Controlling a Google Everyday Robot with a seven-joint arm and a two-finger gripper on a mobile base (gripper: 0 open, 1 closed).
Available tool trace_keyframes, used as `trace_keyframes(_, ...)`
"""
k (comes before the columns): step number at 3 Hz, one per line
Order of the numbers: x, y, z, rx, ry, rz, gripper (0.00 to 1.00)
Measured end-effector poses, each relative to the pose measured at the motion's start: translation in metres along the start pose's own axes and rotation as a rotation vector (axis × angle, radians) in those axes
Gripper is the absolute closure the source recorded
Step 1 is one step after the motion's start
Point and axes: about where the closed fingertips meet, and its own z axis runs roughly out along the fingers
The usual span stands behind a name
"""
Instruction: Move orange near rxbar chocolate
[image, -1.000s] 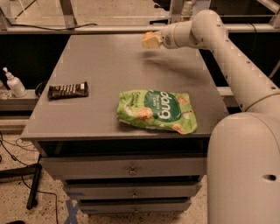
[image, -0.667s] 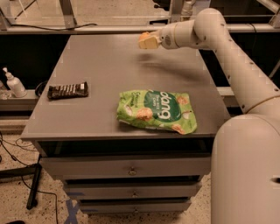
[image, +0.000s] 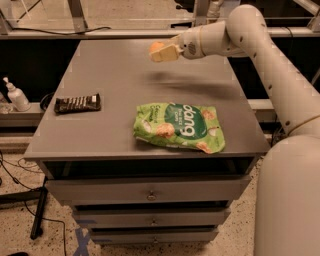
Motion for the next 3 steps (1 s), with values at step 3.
trace_keyframes(3,-0.013,0.11,0.023,-0.164,0.026,-0.078,1.0)
